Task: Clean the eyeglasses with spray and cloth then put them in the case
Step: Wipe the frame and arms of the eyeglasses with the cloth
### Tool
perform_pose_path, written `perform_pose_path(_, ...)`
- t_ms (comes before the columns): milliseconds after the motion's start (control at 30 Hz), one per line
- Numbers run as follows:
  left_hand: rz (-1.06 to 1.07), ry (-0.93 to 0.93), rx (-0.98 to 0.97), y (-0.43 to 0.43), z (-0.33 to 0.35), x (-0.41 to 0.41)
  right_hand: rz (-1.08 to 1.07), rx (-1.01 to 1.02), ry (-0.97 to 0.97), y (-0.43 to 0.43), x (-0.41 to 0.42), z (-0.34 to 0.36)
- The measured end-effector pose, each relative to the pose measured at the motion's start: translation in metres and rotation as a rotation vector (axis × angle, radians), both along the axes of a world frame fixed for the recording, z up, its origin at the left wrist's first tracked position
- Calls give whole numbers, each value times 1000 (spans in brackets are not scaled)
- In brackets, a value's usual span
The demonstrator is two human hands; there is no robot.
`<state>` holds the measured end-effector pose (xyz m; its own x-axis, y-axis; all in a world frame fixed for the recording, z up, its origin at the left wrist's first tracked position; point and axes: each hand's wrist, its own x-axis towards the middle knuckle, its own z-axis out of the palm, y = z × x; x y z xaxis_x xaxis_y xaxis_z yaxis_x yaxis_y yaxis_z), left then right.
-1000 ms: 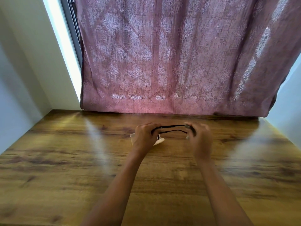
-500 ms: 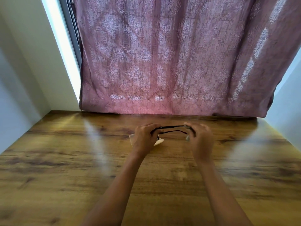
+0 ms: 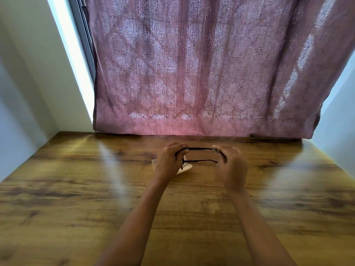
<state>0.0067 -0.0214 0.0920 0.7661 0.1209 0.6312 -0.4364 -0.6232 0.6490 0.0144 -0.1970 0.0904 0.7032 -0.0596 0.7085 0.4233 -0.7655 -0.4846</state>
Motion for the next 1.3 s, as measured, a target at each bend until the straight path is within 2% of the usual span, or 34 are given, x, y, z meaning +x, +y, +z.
perform_pose_path(100, -3, 19, 14, 4, 4, 1, -2, 47, 20, -6, -1, -2)
perform_pose_path(200, 4, 66, -3, 7, 8, 3, 21, 198, 47, -6, -6, 0)
perform_pose_path(433, 132, 217, -145, 28, 25, 13, 9, 398, 91, -9, -10, -3)
perform_pose_path(567, 81, 351, -326, 45, 30, 19, -30, 618, 265, -12, -13, -14)
perform_pose_path(700, -7, 458, -527, 57, 34, 23, 78, 790, 504, -18, -14, -26)
perform_pose_path(800, -118, 590, -654, 63, 35, 26, 219, 666, 618, -20, -14, -27)
perform_pose_path(967, -266, 857, -828, 73, 33, 34, 468, 535, 535, -22, -16, -15)
perform_pose_path(1167, -325, 1069, -936, 79, 18, 39, 500, 430, 372, -21, -27, 7)
perform_pose_path(1300, -291, 1089, -897, 72, 6, 38, 561, 457, 384, -15, -32, 18)
